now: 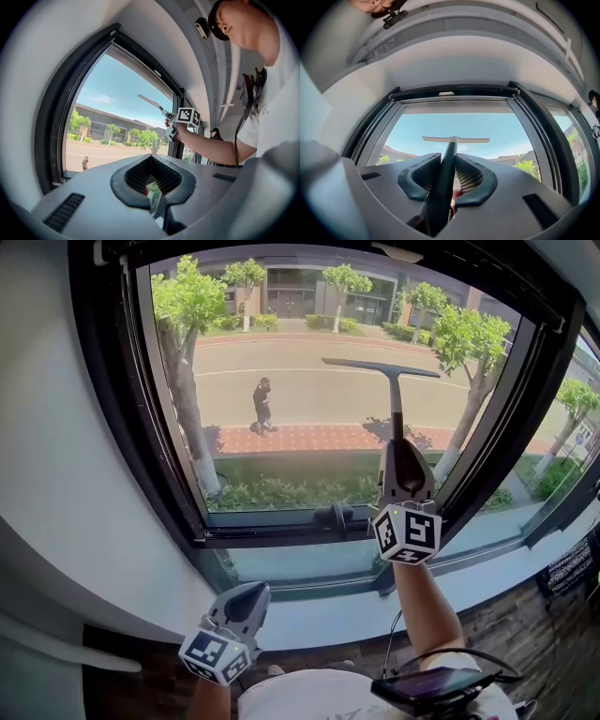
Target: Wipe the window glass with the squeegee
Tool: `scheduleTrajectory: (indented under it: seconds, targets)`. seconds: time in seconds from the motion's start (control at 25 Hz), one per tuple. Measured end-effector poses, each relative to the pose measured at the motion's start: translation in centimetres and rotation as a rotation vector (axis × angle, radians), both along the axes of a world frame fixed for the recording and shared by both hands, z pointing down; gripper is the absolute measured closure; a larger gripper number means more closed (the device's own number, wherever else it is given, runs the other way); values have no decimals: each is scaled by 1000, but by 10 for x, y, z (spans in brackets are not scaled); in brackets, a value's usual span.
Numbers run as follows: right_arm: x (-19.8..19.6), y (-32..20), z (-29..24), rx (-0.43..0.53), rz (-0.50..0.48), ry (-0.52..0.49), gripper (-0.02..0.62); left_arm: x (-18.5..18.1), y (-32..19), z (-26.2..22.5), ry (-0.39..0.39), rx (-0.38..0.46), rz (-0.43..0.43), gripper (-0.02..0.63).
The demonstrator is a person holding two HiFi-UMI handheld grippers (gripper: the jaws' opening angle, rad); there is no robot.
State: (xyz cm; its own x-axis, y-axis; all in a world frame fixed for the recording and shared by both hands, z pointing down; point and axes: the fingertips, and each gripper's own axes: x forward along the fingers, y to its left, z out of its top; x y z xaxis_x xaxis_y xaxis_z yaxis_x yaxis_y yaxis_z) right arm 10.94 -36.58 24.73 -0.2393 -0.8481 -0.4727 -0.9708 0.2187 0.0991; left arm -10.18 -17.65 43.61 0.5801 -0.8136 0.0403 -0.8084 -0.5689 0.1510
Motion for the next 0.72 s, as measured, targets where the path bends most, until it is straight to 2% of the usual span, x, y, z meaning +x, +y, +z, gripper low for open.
scheduleTrajectory:
  seconds: [0.72]
  targets:
    - [15, 12, 101, -192, -9, -5, 492, 16, 8, 5, -25, -27, 3, 589]
